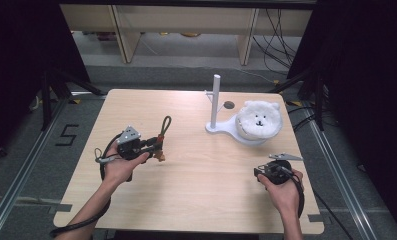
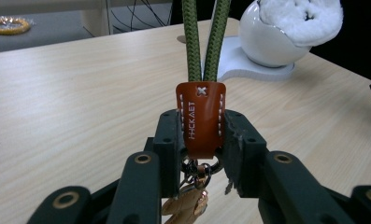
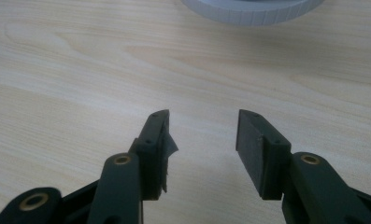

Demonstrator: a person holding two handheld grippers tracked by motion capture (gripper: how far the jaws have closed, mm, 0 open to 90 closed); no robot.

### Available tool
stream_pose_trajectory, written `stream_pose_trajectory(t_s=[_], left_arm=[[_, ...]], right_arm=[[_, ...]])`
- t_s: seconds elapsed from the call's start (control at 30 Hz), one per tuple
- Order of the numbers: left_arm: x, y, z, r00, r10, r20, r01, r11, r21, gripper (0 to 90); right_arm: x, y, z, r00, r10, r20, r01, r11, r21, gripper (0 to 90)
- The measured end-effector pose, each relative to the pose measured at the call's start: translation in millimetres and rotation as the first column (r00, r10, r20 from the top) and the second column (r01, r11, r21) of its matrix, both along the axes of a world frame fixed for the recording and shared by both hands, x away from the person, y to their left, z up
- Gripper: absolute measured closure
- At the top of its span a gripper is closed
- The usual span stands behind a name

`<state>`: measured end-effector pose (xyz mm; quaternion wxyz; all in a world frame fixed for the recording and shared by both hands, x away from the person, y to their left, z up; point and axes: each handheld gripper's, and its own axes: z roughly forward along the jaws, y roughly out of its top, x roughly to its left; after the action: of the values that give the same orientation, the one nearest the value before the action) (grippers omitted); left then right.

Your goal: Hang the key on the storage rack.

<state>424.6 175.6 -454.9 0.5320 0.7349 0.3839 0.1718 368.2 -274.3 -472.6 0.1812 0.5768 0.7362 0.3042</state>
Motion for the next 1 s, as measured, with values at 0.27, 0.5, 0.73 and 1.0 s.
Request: stream_pose_trajectory(t_s=[0.27, 0.5, 0.73, 1.0], left_arm=[[6.0, -9.3, 9.7, 0.9994, -0.02, 0.029, 0.02, 0.9998, -0.008, 67.9], [11.1, -20.2, 16.0, 0.9985, -0.032, 0.046, 0.032, 0.9995, -0.002, 67.9], [16.2, -31.0, 21.8, 0.9971, -0.044, 0.062, 0.044, 0.999, -0.001, 67.9], [22.2, -36.3, 26.5, 0.996, -0.048, 0.075, 0.048, 0.9988, -0.004, 67.9]], right_arm=[[-0.3, 1.2, 0.5, 1.0, 0.005, -0.004, -0.005, 1.0, 0.025, 55.3], [-0.6, 1.3, 1.4, 1.0, -0.009, 0.002, 0.009, 0.999, 0.042, 55.3], [-0.6, -2.2, 2.0, 0.9998, -0.001, 0.018, 0.001, 1.0, 0.003, 55.3], [-0.7, -2.0, 2.3, 0.9998, 0.006, 0.021, -0.007, 1.0, 0.023, 55.2]])
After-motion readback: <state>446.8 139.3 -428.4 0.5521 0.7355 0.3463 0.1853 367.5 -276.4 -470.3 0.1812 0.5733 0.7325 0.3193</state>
